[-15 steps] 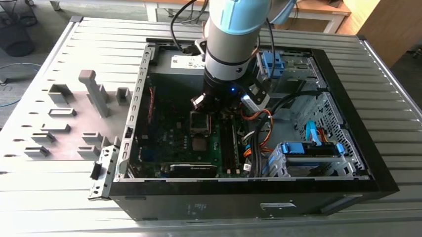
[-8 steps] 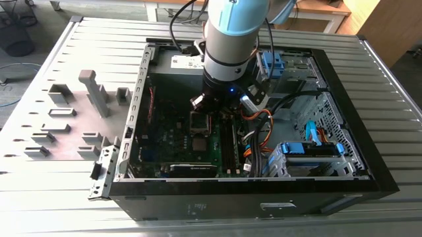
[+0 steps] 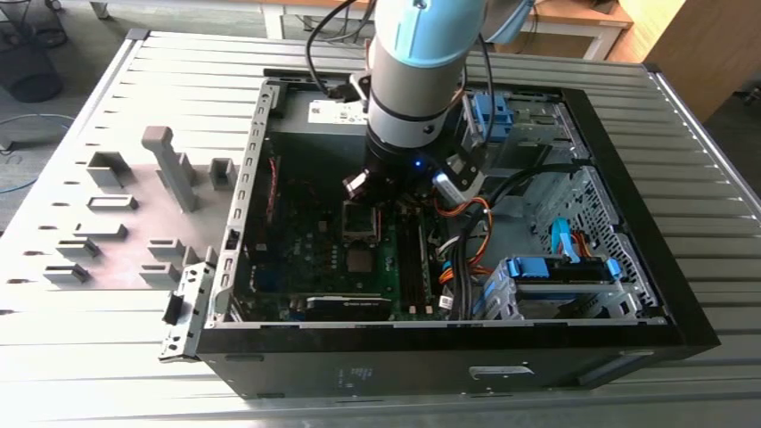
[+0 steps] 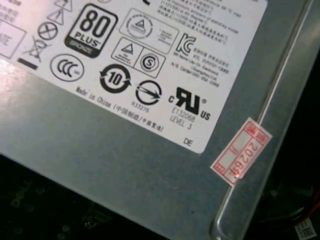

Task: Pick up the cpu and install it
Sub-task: 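Close the cpu cover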

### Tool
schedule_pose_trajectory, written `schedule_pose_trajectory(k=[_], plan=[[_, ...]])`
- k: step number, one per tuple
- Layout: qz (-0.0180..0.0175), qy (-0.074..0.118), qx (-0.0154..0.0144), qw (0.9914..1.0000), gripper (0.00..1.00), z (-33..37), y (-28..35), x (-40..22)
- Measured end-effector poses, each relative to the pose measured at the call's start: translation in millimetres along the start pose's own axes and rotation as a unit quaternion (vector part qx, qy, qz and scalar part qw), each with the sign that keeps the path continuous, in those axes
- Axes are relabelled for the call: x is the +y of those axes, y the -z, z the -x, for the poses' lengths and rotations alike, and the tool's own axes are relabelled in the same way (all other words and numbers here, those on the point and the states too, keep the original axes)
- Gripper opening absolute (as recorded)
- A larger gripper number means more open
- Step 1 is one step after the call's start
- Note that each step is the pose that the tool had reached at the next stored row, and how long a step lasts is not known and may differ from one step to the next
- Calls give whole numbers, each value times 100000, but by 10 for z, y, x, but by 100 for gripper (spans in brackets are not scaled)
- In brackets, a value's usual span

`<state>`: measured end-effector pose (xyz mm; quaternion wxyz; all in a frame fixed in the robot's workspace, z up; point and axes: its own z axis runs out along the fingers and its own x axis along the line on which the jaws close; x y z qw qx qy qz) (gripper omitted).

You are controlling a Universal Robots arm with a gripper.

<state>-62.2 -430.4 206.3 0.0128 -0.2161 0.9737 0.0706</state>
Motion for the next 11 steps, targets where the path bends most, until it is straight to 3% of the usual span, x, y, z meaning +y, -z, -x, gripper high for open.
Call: schedule_pose_trajectory(k=[11], plan=[[0, 1, 5, 100000, 11, -1, -20, -3]])
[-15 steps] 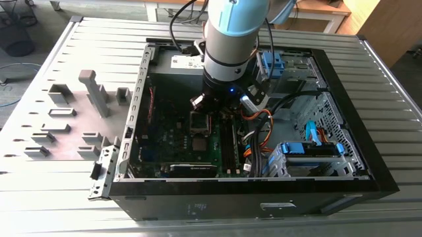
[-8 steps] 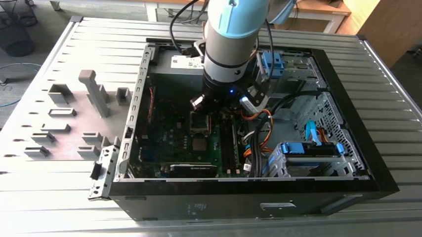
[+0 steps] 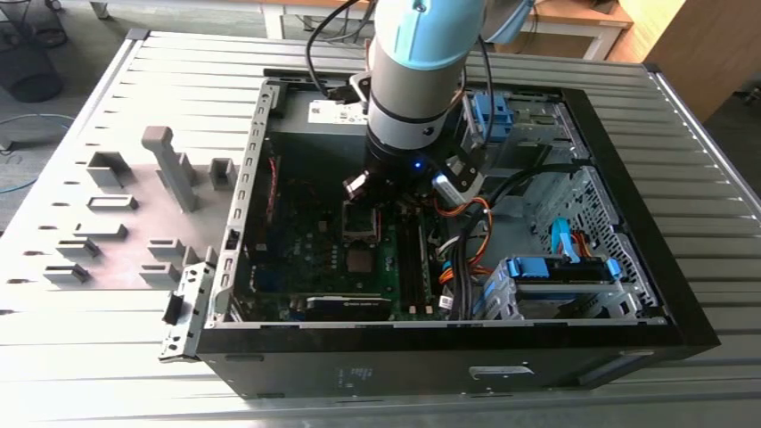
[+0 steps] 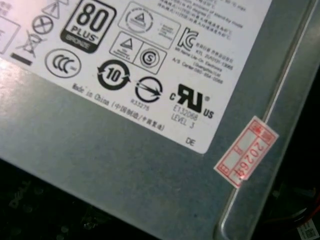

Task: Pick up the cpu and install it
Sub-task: 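Close the cpu cover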

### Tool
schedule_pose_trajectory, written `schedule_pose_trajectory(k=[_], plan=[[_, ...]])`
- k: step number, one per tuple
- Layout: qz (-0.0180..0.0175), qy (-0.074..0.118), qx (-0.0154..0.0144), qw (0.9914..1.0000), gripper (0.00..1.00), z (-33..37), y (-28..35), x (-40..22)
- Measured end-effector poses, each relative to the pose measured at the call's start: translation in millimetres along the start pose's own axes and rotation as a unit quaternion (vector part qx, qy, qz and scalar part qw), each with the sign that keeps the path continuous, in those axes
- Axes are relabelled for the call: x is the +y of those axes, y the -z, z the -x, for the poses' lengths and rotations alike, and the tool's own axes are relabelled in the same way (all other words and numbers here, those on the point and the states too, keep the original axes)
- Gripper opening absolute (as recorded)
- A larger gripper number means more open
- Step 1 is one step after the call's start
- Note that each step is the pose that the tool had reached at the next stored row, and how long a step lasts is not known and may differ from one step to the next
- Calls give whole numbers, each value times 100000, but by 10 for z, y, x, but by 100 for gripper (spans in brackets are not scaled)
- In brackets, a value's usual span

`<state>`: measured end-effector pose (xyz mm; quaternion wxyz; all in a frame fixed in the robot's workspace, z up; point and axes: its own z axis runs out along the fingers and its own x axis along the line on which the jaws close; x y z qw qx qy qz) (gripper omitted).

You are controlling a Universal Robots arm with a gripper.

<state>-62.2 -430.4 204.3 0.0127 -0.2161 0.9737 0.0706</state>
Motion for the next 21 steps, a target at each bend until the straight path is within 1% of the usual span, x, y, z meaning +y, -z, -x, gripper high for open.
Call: schedule_pose_trajectory(k=[2, 7, 12, 18, 21], plan=[[18, 306, 38, 100000, 11, 0, 0, 0], [146, 2629, 345, 99965, 11, 0, 0, 0], [192, 3290, 434, 99945, 11, 9, -1, -5], [265, 4583, 607, 99893, 11, 33, -4, -16], [321, 5579, 736, 99841, 11, 36, -9, -18]])
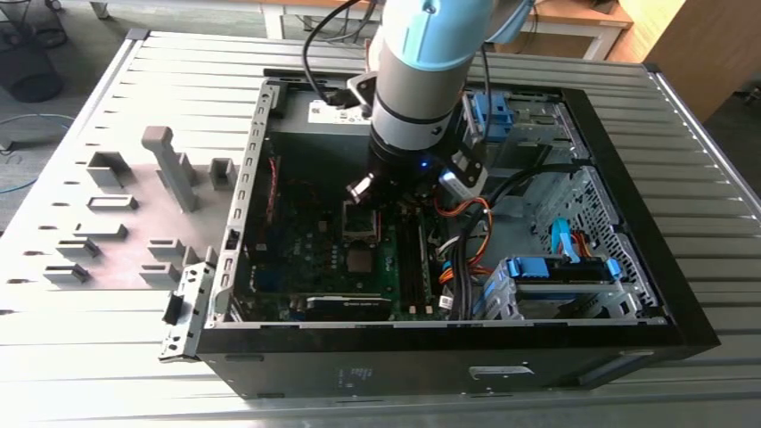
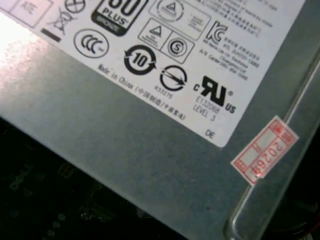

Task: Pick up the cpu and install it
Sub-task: 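Close the cpu cover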

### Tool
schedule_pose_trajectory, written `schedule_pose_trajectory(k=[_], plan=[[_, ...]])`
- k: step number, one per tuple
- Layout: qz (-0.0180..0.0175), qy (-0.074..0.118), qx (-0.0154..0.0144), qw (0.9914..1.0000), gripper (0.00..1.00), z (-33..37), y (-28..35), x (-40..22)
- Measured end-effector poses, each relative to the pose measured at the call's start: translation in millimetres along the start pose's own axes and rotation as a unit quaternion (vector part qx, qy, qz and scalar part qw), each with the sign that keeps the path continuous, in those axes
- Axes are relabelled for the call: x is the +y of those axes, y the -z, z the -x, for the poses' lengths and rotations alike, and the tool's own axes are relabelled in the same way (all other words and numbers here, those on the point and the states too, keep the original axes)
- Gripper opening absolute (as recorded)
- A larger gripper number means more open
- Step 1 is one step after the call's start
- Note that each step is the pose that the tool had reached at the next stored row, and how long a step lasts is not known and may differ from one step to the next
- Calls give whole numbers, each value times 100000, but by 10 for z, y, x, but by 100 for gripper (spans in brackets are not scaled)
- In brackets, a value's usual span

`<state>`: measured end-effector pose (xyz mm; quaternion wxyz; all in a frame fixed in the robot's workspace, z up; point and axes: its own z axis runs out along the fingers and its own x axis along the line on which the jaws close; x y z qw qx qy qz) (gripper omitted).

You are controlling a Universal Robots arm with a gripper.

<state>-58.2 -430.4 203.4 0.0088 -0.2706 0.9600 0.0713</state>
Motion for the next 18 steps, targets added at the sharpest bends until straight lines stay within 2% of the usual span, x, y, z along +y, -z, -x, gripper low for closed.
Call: schedule_pose_trajectory(k=[10, 13, 18], plan=[[174, 3218, 438, 99947, 11, -1, -20, -2], [205, 3248, 430, 99946, 11, -1, -21, -2], [469, 3260, 252, 99945, 11, -1, -21, -2]])
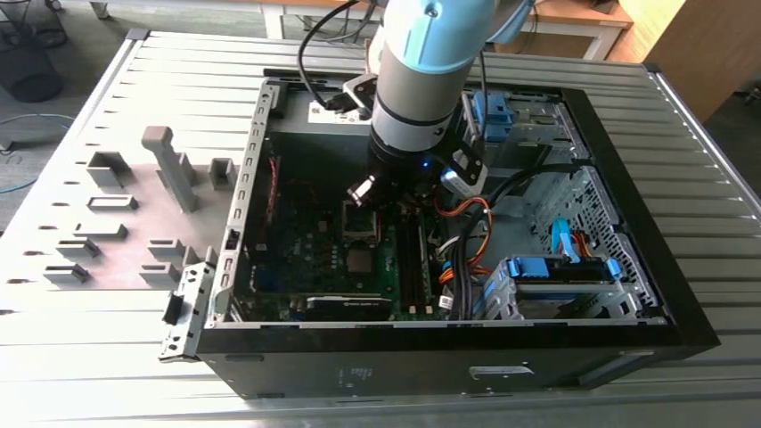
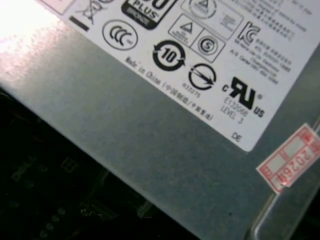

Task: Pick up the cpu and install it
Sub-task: 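Close the cpu cover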

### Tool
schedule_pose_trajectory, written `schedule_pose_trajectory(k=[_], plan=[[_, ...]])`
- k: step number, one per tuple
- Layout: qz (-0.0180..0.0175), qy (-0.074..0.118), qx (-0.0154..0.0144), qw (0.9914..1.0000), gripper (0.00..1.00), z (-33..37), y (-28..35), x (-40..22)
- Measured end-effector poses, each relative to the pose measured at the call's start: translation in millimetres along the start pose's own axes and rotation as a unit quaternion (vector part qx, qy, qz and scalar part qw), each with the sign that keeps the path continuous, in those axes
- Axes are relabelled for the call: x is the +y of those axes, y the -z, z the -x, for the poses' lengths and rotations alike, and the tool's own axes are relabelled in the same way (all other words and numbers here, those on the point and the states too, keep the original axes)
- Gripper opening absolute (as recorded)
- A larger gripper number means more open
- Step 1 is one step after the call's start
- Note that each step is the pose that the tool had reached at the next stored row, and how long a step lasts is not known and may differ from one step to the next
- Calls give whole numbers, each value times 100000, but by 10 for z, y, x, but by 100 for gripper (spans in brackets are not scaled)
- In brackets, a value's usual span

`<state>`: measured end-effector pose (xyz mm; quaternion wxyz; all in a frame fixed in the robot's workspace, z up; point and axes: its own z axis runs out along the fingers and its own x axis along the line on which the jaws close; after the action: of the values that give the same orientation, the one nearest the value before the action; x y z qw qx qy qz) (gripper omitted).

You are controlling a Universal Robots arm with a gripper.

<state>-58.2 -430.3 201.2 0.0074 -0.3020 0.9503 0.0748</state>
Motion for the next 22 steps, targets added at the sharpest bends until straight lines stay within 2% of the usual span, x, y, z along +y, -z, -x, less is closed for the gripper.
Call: schedule_pose_trajectory(k=[9, 15, 19, 22], plan=[[897, 46, -639, 99994, 11, 3, 44, 7], [1241, 269, -836, 99988, 11, -2, 31, 7], [1357, 562, -846, 99986, 11, -5, 15, 5], [1625, 841, -991, 99978, 11, -4, 5, 4]])
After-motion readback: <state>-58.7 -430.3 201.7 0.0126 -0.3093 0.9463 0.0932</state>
